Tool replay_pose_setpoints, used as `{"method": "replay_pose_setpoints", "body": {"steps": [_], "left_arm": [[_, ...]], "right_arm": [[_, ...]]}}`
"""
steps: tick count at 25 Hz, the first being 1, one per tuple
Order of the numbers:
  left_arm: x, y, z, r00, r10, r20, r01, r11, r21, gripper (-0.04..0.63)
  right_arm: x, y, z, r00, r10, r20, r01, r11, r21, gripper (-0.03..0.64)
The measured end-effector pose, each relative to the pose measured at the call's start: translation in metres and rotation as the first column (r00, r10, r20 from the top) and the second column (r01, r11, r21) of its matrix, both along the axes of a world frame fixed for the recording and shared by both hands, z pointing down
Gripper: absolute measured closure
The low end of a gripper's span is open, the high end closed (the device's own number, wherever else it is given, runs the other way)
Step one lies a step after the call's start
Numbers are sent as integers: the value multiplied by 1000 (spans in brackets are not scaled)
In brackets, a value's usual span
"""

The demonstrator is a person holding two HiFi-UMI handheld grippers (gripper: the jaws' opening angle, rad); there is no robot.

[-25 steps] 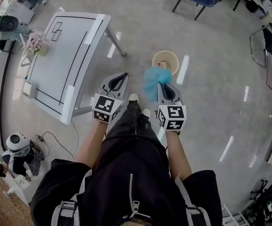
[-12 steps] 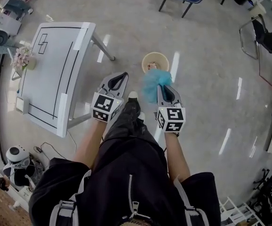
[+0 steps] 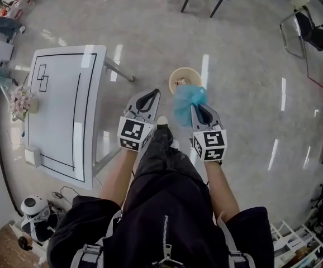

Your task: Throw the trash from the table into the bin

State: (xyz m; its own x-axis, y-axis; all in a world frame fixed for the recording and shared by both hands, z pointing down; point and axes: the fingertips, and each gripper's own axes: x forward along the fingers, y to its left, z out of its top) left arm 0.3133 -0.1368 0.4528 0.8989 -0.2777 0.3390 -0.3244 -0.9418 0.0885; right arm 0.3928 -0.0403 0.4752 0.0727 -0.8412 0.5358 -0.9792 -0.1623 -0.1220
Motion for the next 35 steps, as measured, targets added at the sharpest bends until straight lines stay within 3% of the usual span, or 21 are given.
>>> {"method": "replay_pose_setpoints", "body": {"steps": [6, 13, 24, 31, 35], "left_arm": [[33, -30, 15, 997, 71, -2, -71, 997, 38, 591], [70, -40, 50, 994, 106, 13, -107, 994, 18, 591], [104, -64, 110, 998, 55, 19, -56, 998, 19, 591], [130, -79, 181, 996, 83, 28, -85, 995, 45, 591], [140, -80, 224, 994, 103, 26, -104, 994, 41, 591]], "right_arm": [[14, -23, 18, 999, 42, 9, -42, 999, -28, 592], [44, -36, 50, 998, 52, 39, -50, 997, -61, 592], [89, -49, 104, 998, 29, 50, -26, 998, -52, 592], [120, -62, 178, 997, 58, 56, -55, 997, -59, 592], [123, -68, 221, 999, -4, -43, 1, 996, -91, 592]]}}
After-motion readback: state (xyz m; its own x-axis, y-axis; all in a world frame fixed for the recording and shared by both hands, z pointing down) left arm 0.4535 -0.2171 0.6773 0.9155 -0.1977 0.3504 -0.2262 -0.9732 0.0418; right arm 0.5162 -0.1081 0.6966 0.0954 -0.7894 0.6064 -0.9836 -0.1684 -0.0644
